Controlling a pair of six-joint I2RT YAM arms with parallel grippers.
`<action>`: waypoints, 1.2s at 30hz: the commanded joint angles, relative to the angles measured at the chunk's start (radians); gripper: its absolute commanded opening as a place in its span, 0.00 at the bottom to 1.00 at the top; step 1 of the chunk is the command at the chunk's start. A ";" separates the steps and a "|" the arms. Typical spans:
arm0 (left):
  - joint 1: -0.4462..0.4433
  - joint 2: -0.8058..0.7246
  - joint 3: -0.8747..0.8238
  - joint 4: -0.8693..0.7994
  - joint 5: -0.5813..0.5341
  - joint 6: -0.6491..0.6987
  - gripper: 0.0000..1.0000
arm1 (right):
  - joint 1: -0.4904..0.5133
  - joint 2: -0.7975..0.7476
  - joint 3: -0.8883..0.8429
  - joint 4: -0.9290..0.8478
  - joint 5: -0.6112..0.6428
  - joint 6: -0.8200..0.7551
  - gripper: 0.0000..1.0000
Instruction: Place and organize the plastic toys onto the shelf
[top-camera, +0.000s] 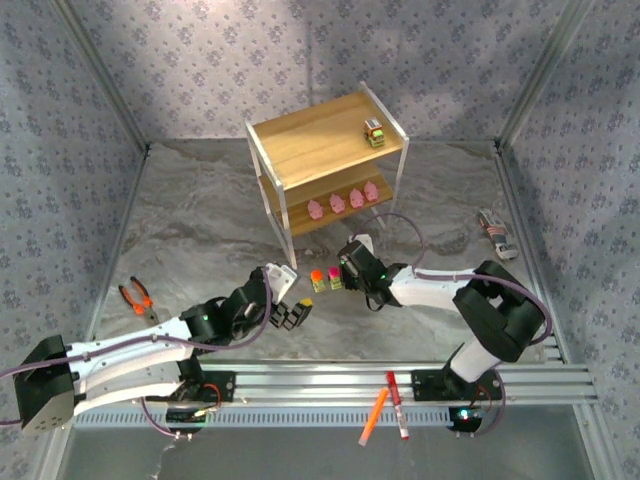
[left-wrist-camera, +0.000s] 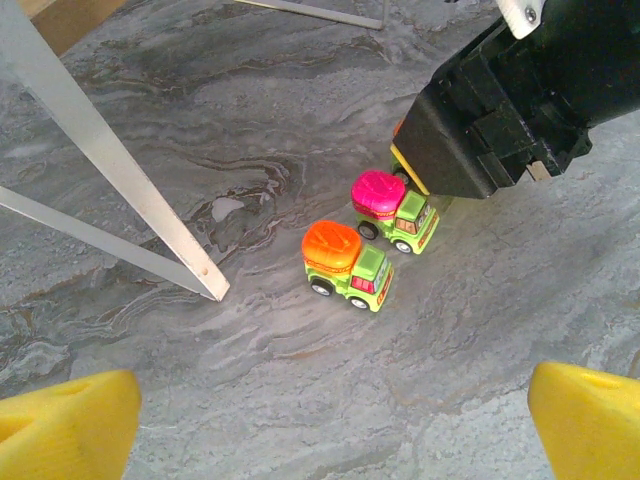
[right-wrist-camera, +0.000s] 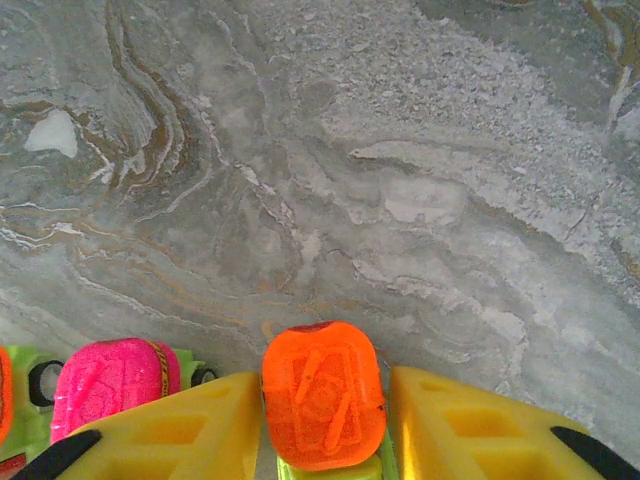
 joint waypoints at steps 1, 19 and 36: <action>0.007 0.004 0.018 -0.007 0.012 -0.011 0.99 | -0.006 0.014 0.026 -0.017 -0.001 -0.012 0.39; 0.011 0.005 0.019 -0.008 0.013 -0.011 0.99 | -0.026 -0.002 0.028 -0.068 0.026 -0.010 0.33; 0.011 0.008 0.020 -0.010 0.014 -0.011 1.00 | -0.012 0.027 0.023 -0.035 0.004 -0.001 0.42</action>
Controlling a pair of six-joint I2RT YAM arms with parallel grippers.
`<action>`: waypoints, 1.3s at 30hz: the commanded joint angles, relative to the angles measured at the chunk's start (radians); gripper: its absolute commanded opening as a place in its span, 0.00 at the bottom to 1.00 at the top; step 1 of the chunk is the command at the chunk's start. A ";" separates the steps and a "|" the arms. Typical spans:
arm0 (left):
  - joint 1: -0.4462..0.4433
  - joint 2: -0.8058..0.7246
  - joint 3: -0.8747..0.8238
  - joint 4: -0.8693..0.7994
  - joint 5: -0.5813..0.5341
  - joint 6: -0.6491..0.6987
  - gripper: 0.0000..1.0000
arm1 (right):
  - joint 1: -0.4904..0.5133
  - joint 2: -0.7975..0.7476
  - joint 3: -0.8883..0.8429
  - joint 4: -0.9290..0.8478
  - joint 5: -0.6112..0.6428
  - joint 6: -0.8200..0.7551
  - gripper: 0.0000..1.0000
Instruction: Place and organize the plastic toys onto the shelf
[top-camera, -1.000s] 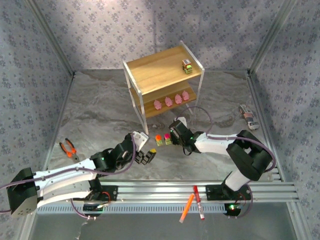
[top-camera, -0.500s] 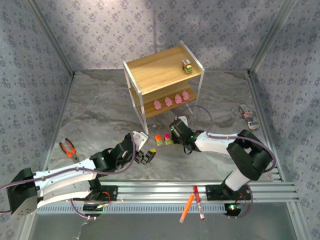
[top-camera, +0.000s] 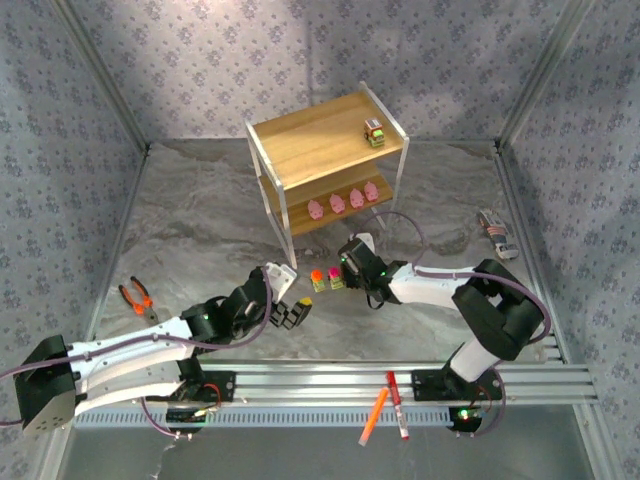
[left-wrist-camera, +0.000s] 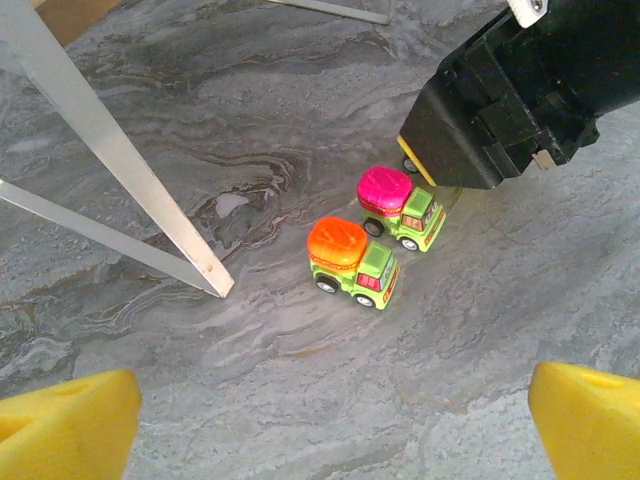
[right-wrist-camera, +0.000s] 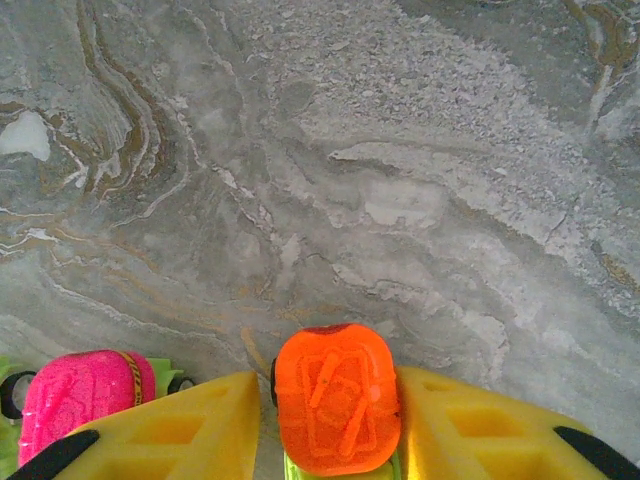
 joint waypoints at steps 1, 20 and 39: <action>0.003 0.003 0.020 -0.009 0.010 -0.011 0.99 | 0.002 0.019 0.005 -0.006 0.003 0.002 0.42; 0.004 0.008 0.022 -0.008 0.012 -0.011 1.00 | -0.001 0.042 0.000 -0.004 -0.004 0.002 0.42; 0.004 0.009 0.023 -0.009 0.008 -0.012 1.00 | 0.020 0.019 -0.032 -0.033 0.037 0.016 0.43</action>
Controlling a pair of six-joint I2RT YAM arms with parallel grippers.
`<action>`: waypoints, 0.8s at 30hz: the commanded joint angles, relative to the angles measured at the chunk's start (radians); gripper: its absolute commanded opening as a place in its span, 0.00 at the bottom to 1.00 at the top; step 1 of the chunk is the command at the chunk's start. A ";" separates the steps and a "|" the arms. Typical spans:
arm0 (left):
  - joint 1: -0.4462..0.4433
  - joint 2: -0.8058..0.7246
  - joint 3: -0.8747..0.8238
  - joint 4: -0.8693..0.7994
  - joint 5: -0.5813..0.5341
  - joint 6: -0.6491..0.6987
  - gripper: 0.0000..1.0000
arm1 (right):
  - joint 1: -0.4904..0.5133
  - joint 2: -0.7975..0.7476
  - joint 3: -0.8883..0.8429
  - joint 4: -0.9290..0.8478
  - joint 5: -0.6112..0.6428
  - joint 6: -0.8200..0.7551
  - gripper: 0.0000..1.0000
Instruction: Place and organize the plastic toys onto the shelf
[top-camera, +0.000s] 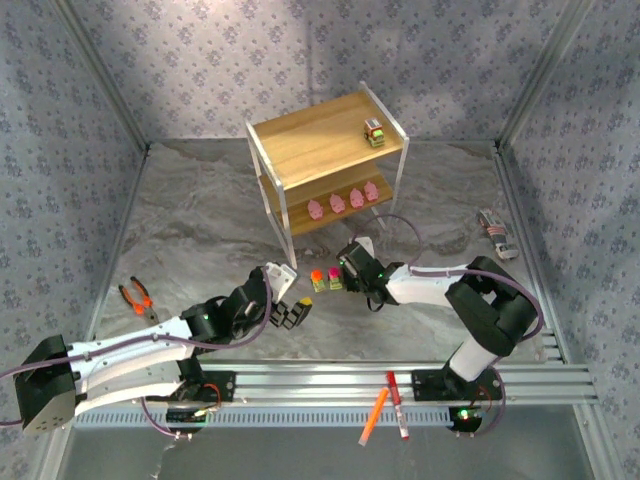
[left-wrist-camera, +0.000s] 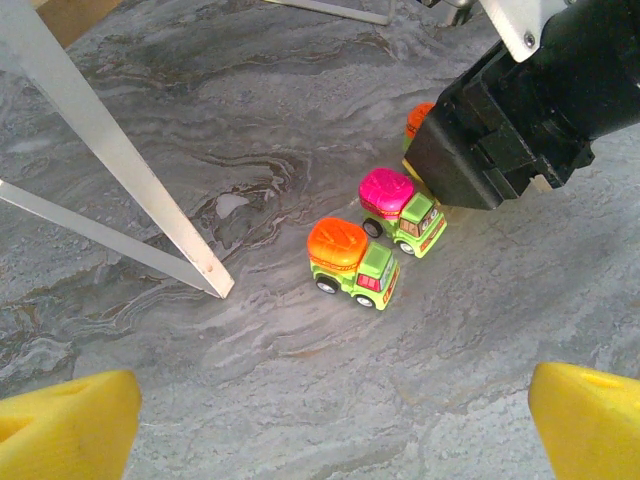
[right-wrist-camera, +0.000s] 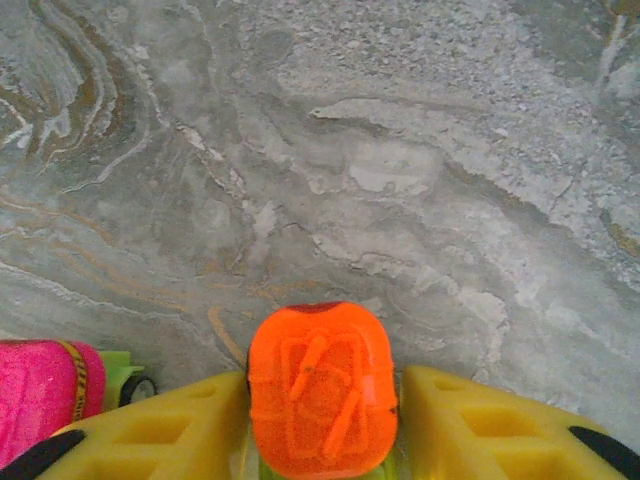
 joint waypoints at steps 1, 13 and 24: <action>0.004 0.009 0.023 -0.009 0.008 -0.012 1.00 | 0.009 -0.017 -0.024 -0.029 0.021 0.015 0.42; 0.004 0.008 0.023 -0.011 0.007 -0.012 1.00 | 0.006 -0.056 0.002 -0.075 0.050 -0.017 0.30; 0.006 0.009 0.023 -0.009 0.011 -0.012 1.00 | 0.016 -0.190 0.052 -0.217 0.077 -0.041 0.30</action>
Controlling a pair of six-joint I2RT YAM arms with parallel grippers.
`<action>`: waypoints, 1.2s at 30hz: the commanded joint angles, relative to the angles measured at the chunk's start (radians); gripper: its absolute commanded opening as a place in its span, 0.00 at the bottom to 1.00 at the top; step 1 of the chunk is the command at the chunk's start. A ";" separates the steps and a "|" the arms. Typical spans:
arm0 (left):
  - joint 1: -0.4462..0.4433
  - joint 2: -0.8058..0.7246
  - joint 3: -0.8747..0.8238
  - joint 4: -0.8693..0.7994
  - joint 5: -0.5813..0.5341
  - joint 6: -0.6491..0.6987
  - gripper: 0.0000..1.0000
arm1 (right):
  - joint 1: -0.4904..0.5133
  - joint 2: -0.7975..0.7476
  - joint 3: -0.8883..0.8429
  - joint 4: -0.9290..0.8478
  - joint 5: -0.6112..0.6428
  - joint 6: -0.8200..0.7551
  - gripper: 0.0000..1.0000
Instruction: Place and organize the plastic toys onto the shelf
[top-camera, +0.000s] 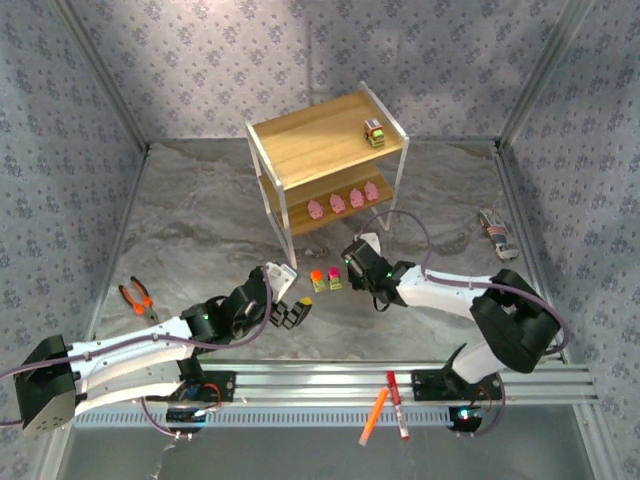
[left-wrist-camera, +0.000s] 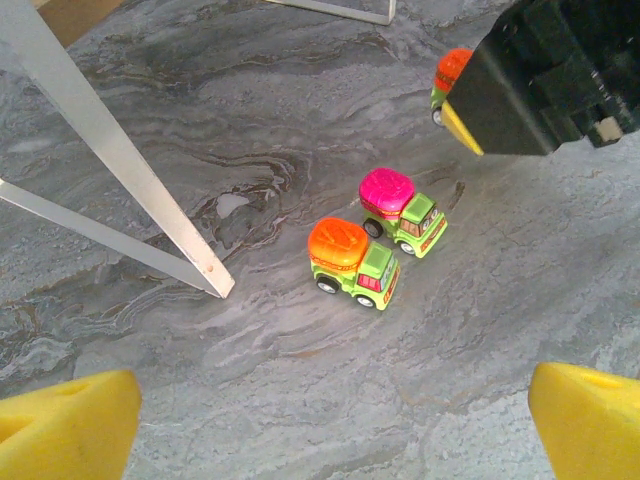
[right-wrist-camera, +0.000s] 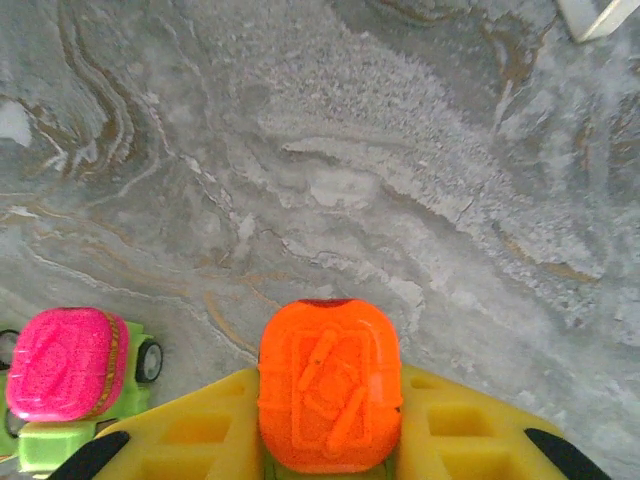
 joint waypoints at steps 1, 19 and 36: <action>0.005 0.009 0.023 -0.009 0.010 -0.012 0.99 | 0.014 -0.057 0.047 -0.097 0.037 -0.020 0.30; 0.005 0.014 0.025 -0.006 0.017 -0.013 0.99 | 0.041 -0.244 0.240 -0.353 0.060 -0.051 0.28; 0.005 0.014 0.023 -0.006 0.020 -0.012 0.99 | 0.047 -0.293 0.483 -0.461 0.089 -0.137 0.27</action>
